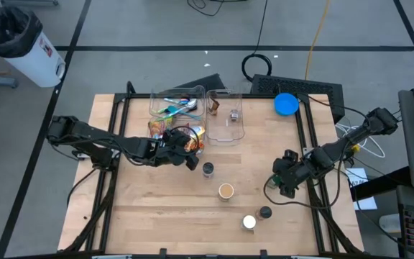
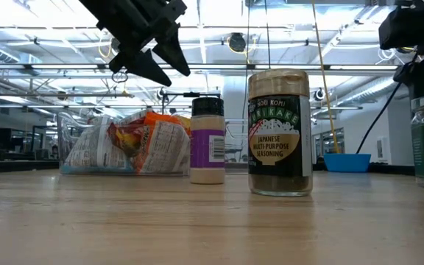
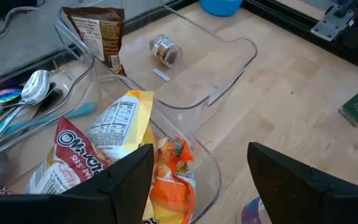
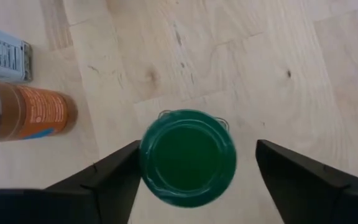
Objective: Pick & Place Food Item
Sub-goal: Put the green seasoning bottle into the right transparent bin
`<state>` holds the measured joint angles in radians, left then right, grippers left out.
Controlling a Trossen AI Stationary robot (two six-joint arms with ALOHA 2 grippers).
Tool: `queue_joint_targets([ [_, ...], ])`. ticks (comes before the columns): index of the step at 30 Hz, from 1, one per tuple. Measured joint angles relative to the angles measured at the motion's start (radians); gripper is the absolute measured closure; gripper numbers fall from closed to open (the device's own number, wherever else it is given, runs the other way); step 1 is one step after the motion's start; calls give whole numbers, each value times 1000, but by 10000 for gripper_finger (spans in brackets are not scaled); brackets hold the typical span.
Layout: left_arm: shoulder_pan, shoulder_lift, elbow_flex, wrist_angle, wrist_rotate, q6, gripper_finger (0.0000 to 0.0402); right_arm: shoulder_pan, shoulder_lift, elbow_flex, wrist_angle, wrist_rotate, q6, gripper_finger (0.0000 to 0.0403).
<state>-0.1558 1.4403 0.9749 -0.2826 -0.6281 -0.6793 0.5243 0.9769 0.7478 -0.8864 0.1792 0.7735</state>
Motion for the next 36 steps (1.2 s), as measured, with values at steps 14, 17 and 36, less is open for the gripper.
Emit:
queue_joint_targets([
  [14,4,-69,0,25,46,49,133,-105,-2,98,53,-34,-28,212],
  [17,-4,-109,1,32,46,108,133,-167,-2,181,59,-27,-119,212],
  [36,74,-131,2,9,35,329,133,-1007,605,972,-83,-319,-802,212],
])
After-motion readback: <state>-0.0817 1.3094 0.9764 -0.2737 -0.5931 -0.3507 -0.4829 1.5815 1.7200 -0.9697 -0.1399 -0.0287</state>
